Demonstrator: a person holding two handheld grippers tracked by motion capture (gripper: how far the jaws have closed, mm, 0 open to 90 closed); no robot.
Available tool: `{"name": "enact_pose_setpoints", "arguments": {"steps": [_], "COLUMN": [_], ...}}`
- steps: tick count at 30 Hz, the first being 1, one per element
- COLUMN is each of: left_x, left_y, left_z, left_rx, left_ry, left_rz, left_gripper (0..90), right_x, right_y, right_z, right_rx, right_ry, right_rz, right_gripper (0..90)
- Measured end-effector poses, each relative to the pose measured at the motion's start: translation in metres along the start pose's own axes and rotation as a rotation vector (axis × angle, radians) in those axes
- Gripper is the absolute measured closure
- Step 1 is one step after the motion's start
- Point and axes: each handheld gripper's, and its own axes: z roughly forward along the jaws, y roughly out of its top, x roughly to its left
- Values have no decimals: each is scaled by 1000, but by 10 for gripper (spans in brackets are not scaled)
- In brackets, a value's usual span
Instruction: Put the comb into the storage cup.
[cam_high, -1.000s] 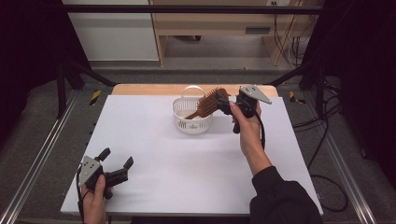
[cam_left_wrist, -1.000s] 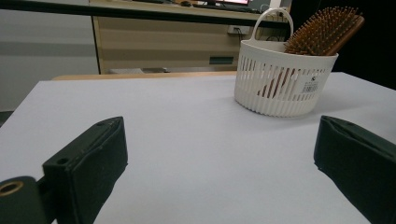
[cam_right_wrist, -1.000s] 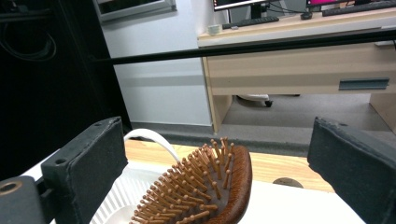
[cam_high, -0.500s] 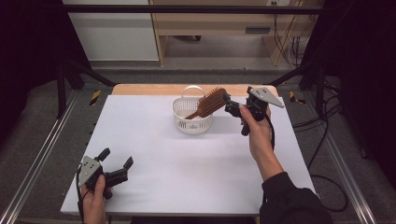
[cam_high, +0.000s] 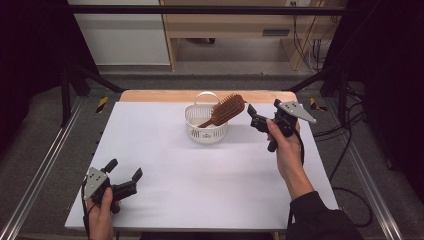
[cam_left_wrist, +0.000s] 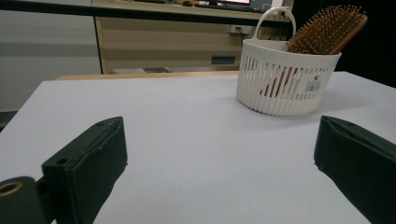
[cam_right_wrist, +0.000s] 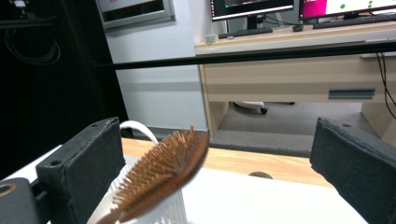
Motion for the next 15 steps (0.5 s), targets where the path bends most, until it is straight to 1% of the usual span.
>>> {"name": "enact_pose_setpoints", "arguments": {"steps": [6, 15], "left_x": [1, 1], "left_y": [-1, -1], "left_z": [0, 0], "left_rx": [3, 3], "left_ry": [2, 5], "left_rz": [-1, -3], "left_gripper": [24, 22], "right_x": [-7, -16], "right_y": [-6, -19], "right_z": [-10, -28], "right_rx": [0, 20], "right_ry": [-7, -19], "right_rz": [0, -17], "right_gripper": [30, 32]}}
